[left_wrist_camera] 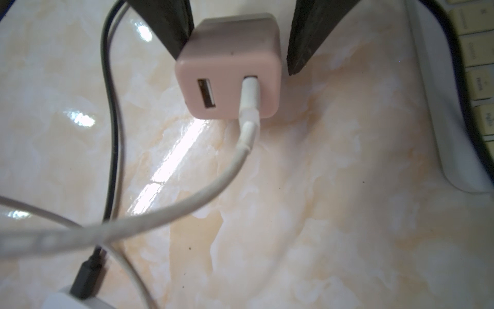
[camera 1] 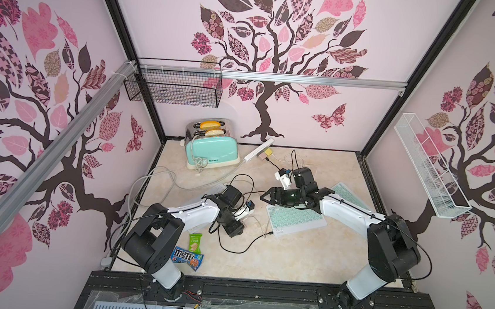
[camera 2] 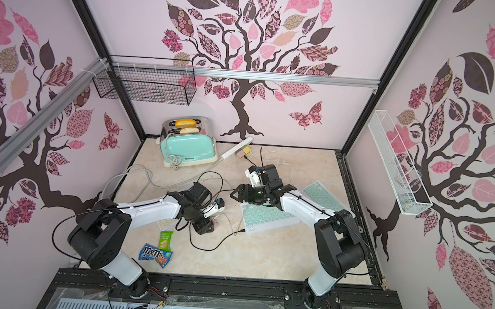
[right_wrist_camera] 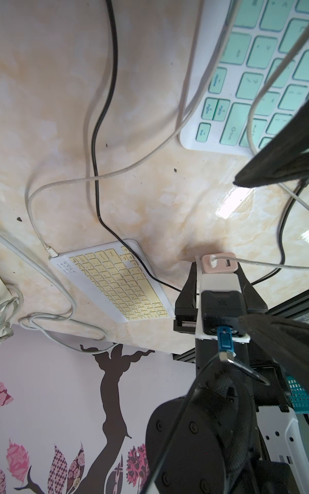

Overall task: Unplug the wireless keyboard
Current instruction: Pick up the plug from the center of the board.

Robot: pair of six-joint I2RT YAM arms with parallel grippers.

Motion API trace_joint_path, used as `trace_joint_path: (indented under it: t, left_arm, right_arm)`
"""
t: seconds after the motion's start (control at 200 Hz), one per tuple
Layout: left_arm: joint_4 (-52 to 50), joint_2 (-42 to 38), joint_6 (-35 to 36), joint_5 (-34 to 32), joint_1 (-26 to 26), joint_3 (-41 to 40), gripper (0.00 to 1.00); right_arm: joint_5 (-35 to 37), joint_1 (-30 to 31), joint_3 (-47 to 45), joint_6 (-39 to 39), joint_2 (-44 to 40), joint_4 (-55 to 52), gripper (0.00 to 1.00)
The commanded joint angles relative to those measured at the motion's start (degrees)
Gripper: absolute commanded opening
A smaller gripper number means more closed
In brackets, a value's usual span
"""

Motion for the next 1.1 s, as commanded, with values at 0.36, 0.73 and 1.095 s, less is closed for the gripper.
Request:
trace_joint_path:
  t: [0.36, 0.73, 1.095]
  left_arm:
    - [0.00, -2.67, 0.41, 2.35, -0.16, 2.16, 0.15]
    - [-9.94, -10.79, 6.63, 10.20, -0.14, 7.09, 0.00]
    - [-16.42, -15.74, 9.47, 14.13, -0.14, 12.87, 0.00]
  right_arm:
    - [-4.58, -3.19, -4.62, 4.39, -1.23, 4.63, 0.76]
    - [-18.69, -4.43, -19.48, 7.05, -8.53, 31.95, 0.68]
    - [-24.16, 2.19, -14.27, -0.03, -8.66, 31.30, 0.64]
